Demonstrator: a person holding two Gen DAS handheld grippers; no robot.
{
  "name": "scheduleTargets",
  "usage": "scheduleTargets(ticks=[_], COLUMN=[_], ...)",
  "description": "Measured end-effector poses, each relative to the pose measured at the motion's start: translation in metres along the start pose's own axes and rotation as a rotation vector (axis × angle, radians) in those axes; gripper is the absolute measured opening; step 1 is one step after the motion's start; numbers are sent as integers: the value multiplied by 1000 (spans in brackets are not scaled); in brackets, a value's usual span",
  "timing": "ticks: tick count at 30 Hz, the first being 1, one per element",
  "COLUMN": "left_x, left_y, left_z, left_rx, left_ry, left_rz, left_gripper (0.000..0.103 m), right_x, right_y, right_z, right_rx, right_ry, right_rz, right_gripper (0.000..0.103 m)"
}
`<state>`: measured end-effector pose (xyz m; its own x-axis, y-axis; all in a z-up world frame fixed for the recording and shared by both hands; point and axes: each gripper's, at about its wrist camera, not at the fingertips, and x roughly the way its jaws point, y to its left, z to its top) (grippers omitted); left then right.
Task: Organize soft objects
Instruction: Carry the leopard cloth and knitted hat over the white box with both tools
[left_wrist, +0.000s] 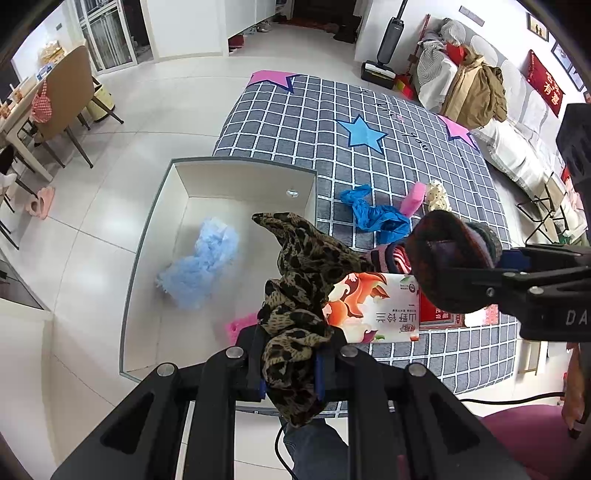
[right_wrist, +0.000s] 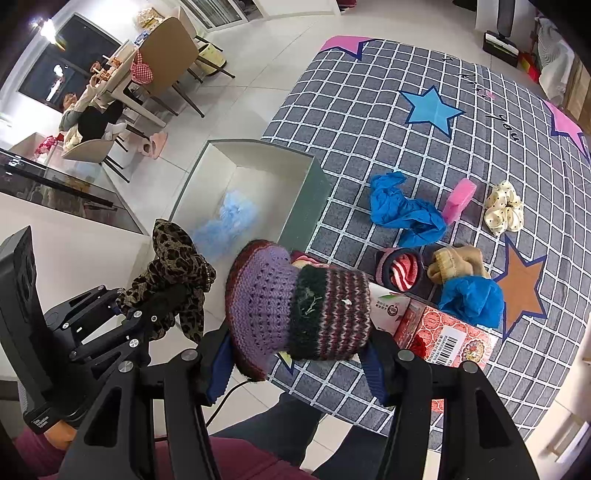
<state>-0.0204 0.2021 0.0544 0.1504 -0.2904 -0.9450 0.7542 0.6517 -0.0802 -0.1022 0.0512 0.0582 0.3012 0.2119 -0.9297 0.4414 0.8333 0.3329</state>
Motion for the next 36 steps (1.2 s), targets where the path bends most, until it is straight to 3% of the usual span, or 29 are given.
scheduleTargets(ticks=[36], left_x=[1], left_y=[8], left_z=[-1], left_rx=[-20], left_ry=[7], left_rz=[1], left_gripper=[20], right_x=[11], right_y=[9], right_z=[4], right_rx=[-30], right_ry=[29], right_rz=[-4], right_gripper=[60])
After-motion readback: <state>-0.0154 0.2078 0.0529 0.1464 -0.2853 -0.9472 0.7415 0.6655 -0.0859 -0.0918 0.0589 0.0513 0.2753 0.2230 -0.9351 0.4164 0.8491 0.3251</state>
